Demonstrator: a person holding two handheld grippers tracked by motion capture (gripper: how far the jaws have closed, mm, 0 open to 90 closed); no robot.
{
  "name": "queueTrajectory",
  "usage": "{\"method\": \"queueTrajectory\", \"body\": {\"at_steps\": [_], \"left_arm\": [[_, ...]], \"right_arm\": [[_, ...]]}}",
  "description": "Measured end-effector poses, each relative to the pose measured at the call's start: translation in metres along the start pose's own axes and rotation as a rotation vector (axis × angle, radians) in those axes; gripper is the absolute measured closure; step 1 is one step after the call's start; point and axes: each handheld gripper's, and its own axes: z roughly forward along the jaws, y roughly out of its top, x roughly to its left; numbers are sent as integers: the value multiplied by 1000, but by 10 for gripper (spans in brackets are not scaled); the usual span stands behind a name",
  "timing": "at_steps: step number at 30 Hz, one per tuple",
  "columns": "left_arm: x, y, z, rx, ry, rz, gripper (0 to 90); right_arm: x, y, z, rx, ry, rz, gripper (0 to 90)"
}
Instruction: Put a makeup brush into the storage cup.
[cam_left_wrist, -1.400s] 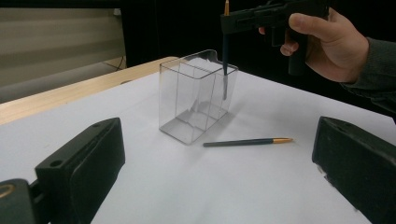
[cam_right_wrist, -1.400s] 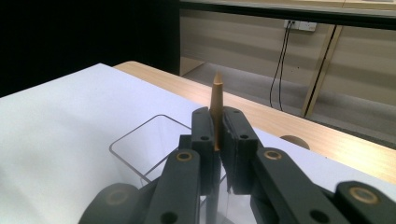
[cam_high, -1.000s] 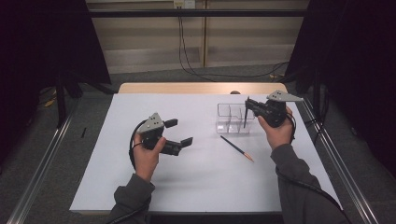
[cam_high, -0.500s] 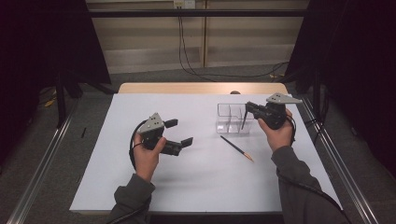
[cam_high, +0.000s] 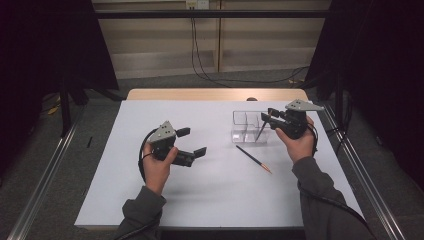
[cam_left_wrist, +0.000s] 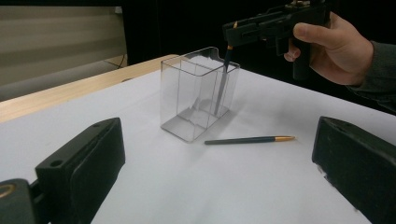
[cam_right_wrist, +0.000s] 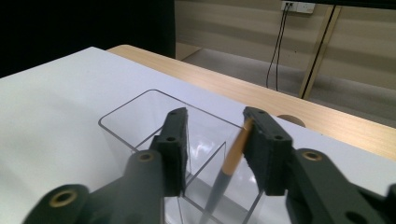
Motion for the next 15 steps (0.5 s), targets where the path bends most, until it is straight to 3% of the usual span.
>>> {"method": "queueTrajectory", "body": {"at_steps": [10,15], "left_arm": [[-2,2,0,-7,-5,6,24],[-3,2,0,-2,9,16,24]], "right_arm": [[1,-3,-5,-4,-35,3,368],[-2,-4,-11,-5,-47,7,327]]}}
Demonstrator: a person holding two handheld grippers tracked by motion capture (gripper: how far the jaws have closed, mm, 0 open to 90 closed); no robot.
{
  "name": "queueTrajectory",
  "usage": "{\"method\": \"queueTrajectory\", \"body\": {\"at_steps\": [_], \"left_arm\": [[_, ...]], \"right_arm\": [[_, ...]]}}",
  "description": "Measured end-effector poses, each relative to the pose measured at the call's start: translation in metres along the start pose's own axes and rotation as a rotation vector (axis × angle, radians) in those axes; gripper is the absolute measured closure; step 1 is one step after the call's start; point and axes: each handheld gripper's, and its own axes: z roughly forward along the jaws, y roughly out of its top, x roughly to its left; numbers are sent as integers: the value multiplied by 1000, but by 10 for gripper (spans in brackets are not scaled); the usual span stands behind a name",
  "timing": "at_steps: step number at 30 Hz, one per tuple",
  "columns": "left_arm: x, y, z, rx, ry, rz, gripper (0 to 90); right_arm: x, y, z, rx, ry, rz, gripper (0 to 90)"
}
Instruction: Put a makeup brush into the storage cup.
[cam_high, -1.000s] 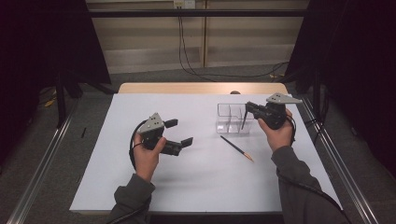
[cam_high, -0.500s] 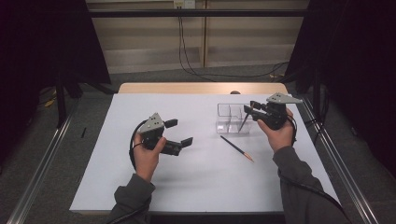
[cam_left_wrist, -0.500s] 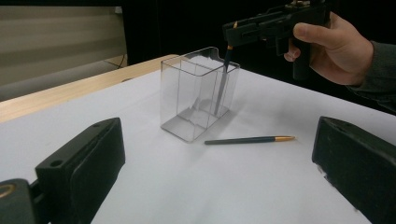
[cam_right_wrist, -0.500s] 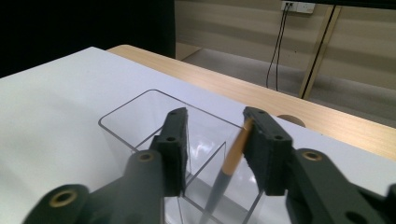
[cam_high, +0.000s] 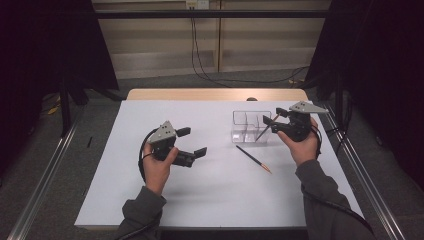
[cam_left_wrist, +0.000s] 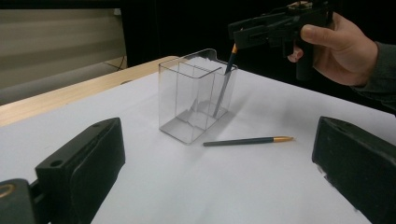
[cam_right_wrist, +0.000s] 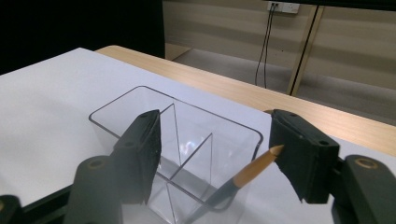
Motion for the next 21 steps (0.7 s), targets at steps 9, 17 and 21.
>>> {"method": "queueTrajectory", "body": {"at_steps": [9,17,21], "left_arm": [[0,0,1,-2,-12,1,24],[-2,1,0,3,1,10,24],[-1,1,0,0,-14,9,24]], "right_arm": [[-4,3,-8,-3,-21,3,192],[-3,2,-13,-5,-36,16,150],[0,1,-14,-5,-35,13,141]]}}
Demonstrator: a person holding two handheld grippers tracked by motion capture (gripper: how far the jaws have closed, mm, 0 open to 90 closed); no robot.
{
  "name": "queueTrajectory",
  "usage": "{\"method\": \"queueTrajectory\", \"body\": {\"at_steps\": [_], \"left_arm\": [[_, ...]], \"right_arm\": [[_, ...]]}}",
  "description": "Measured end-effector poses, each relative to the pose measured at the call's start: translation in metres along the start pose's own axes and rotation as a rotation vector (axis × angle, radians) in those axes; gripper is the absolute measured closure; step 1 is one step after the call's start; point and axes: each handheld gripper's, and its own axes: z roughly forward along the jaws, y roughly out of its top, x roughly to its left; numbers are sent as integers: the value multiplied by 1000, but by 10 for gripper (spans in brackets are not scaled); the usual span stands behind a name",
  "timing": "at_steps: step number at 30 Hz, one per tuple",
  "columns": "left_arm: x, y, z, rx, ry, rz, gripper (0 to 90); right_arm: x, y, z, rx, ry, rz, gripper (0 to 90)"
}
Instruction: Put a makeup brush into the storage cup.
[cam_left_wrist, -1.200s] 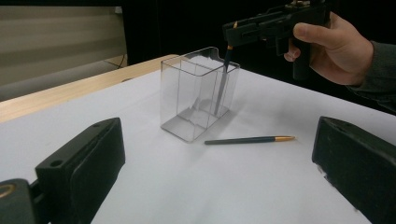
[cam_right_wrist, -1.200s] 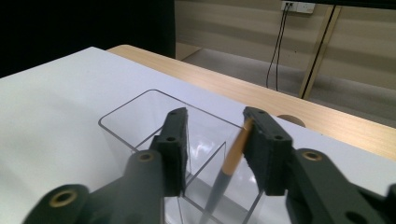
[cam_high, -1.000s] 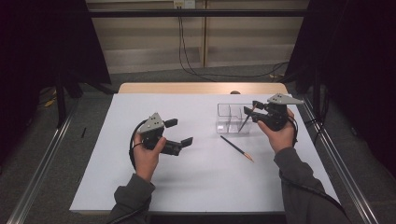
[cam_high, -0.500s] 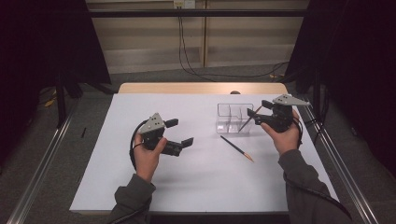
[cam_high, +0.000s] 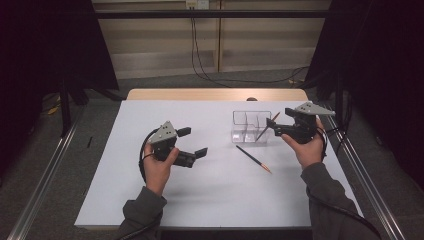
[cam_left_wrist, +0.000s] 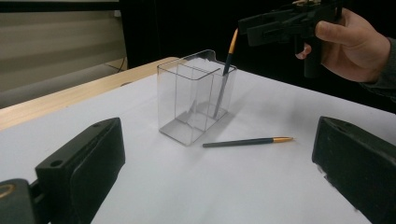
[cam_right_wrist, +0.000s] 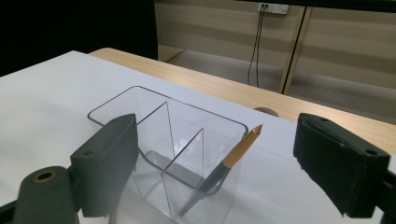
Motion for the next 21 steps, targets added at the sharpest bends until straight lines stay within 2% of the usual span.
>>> {"method": "queueTrajectory", "body": {"at_steps": [2,5,14,20,21], "left_arm": [[0,0,0,6,15,3,24],[0,1,0,4,14,-2,24],[0,0,0,6,19,2,24],[-1,1,-1,9,20,5,24],[-1,0,0,2,6,4,24]], "right_arm": [[0,0,-2,-3,6,-2,138],[1,2,-4,-9,6,8,129],[4,1,-9,-8,-1,-3,95],[2,-1,-14,-1,8,3,83],[2,-1,-15,1,9,0,82]]}}
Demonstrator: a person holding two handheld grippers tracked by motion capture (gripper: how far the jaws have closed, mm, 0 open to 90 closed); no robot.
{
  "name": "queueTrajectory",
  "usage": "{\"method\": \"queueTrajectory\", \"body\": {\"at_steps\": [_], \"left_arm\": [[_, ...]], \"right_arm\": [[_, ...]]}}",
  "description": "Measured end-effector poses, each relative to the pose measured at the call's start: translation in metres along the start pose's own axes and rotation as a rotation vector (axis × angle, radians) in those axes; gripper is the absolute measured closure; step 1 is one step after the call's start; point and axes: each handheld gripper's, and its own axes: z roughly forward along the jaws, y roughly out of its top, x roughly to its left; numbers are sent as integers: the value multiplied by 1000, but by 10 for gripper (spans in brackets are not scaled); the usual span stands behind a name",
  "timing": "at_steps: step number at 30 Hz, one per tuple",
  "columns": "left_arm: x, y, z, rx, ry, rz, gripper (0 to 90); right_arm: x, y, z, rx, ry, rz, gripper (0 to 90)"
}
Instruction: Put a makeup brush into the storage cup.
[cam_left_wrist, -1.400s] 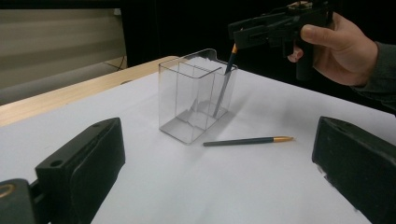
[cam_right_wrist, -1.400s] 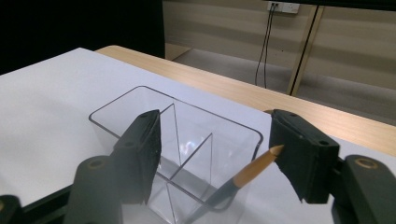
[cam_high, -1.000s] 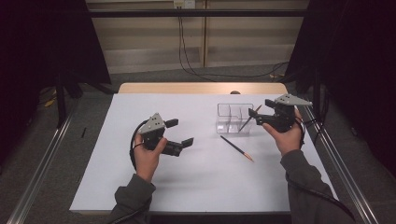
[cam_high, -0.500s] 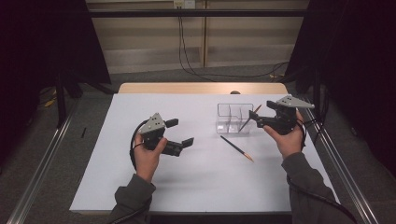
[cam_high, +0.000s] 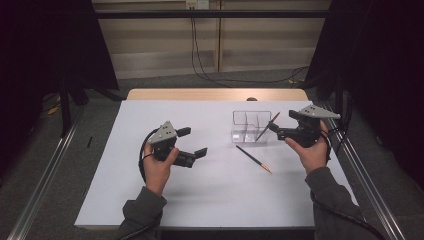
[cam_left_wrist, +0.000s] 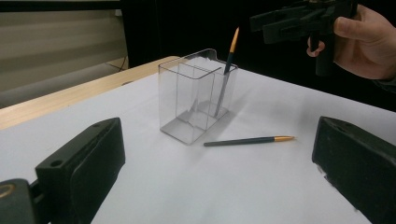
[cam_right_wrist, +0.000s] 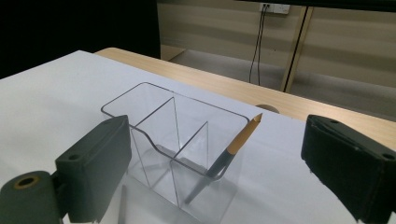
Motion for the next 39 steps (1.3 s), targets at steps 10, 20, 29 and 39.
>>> {"method": "queueTrajectory", "body": {"at_steps": [10,20,29,39], "left_arm": [[-1,-1,2,9,12,-4,26],[0,0,4,10,-1,0,26],[0,-2,6,9,-13,-9,26],[0,-1,6,7,-9,-4,26]], "right_arm": [[5,-1,-4,-6,12,1,70],[11,-6,-6,-9,25,5,71],[18,-6,-5,-31,48,9,71],[27,-7,1,-44,76,18,72]]}}
